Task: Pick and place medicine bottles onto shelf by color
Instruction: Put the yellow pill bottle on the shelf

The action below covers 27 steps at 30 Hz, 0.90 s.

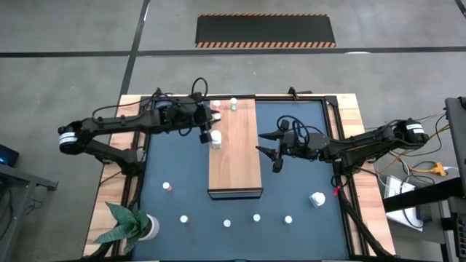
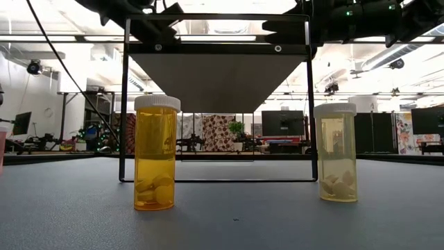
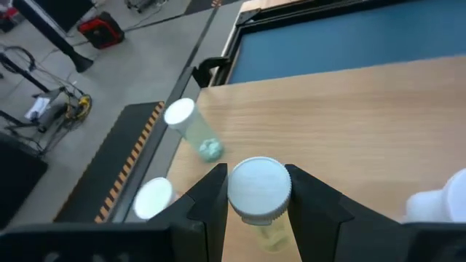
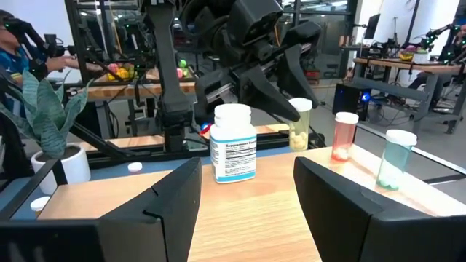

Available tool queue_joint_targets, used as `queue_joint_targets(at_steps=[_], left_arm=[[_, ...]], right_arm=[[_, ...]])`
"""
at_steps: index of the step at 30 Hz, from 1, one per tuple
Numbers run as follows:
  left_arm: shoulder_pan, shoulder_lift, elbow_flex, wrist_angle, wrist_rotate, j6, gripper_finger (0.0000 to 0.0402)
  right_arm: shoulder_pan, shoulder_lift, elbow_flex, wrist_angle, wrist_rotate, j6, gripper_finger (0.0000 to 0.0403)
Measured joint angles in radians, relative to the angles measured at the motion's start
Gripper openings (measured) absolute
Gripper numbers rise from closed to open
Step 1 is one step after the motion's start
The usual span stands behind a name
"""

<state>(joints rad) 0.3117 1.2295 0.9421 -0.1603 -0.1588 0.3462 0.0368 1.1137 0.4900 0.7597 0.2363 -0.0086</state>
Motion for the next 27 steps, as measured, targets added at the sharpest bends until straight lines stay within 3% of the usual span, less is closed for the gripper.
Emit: queue_joint_targets(at_steps=[6,11,15,27], left_arm=[[0.051,-0.001,0.0,-0.006,0.17,0.059,0.0103],[0.105,-0.001,-0.001,-0.006,0.216,0.106,0.0103],[0.147,-0.002,-0.007,-0.006,0.345,0.114,0.0103],[0.178,0.009,-0.018,-0.006,0.366,0.105,0.0103]], right_arm=[[0.0,0.0,0.0,0.0,0.0,0.008,0.021],[0.0,0.0,0.0,0.0,0.0,0.011,0.021],[0.0,0.0,0.0,0.0,0.0,0.01,0.021],[0.0,0.001,0.0,0.0,0.0,0.005,0.021]])
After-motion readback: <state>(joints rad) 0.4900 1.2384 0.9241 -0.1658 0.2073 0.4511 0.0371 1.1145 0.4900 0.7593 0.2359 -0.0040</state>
